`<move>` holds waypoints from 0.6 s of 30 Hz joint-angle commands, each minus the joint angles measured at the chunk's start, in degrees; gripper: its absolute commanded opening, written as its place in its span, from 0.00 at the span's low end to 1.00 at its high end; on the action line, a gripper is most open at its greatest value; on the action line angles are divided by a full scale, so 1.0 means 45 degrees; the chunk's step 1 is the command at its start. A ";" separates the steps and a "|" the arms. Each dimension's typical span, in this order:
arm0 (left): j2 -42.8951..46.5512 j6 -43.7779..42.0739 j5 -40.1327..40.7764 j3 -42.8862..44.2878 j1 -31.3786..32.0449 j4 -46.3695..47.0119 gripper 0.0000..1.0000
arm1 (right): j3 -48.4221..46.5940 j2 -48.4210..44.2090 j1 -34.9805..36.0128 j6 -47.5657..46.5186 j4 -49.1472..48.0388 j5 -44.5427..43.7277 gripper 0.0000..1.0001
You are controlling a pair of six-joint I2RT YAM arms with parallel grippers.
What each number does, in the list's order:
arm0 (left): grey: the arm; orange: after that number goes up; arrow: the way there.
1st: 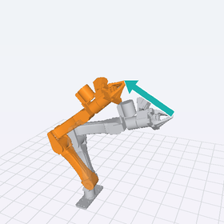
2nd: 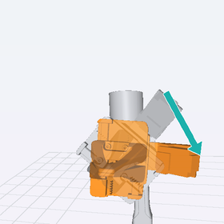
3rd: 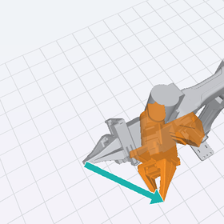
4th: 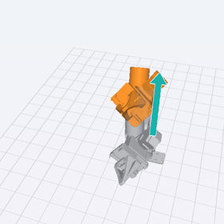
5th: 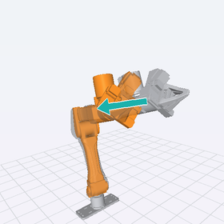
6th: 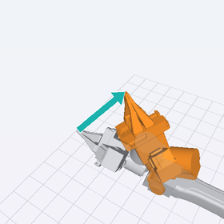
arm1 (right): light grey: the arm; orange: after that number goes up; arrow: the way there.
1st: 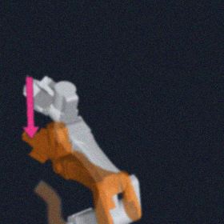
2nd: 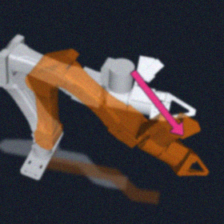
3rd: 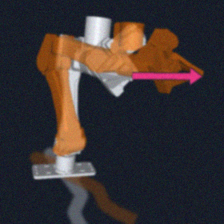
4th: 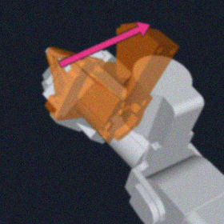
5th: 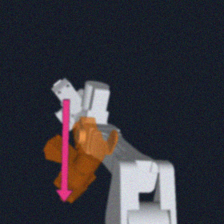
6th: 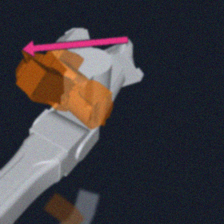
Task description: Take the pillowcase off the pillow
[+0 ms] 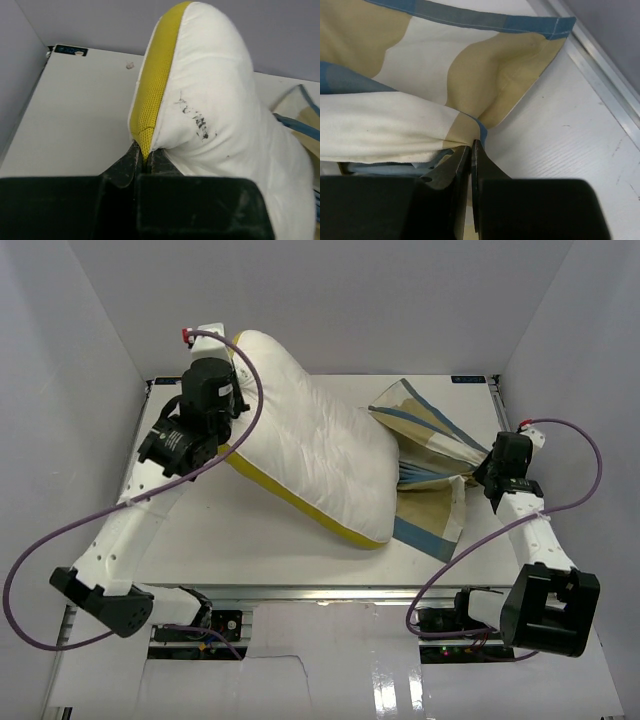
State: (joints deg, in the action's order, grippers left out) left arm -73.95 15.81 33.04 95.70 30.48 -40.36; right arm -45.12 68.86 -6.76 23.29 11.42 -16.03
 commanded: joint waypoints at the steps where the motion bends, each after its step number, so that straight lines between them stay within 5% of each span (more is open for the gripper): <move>1: -0.0614 -0.1715 0.3083 0.0198 -0.0404 0.2249 0.00 | 0.0241 -0.0868 -0.0352 -0.0292 0.0334 -0.0930 0.08; 7: -0.1631 -0.0938 0.2114 -0.0368 -0.2455 0.1765 0.01 | 0.0417 -0.1278 -0.0352 -0.0273 -0.0036 0.0451 0.08; 9: -0.1923 -0.0276 0.1471 -0.0407 -0.2826 0.1412 0.15 | 0.0767 -0.1570 -0.0352 -0.0215 -0.0583 0.1060 0.08; 10: -0.2003 -0.0117 0.1119 -0.0543 -0.2944 0.1139 0.44 | 0.0886 -0.1726 -0.0333 -0.0176 -0.0836 0.1565 0.08; 13: -0.2257 0.0508 -0.0560 -0.0973 -0.3218 0.0747 0.76 | 0.1530 -0.2001 -0.0274 -0.0136 -0.1500 0.2992 0.08; 18: -0.2297 0.1173 -0.4110 -0.1520 -0.2908 0.0083 0.86 | 0.1843 -0.2060 0.0214 -0.0136 -0.1600 0.4011 0.08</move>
State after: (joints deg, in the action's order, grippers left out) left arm -85.62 18.13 26.79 90.02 15.99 -37.80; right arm -37.19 60.58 -6.79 23.33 8.29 -3.29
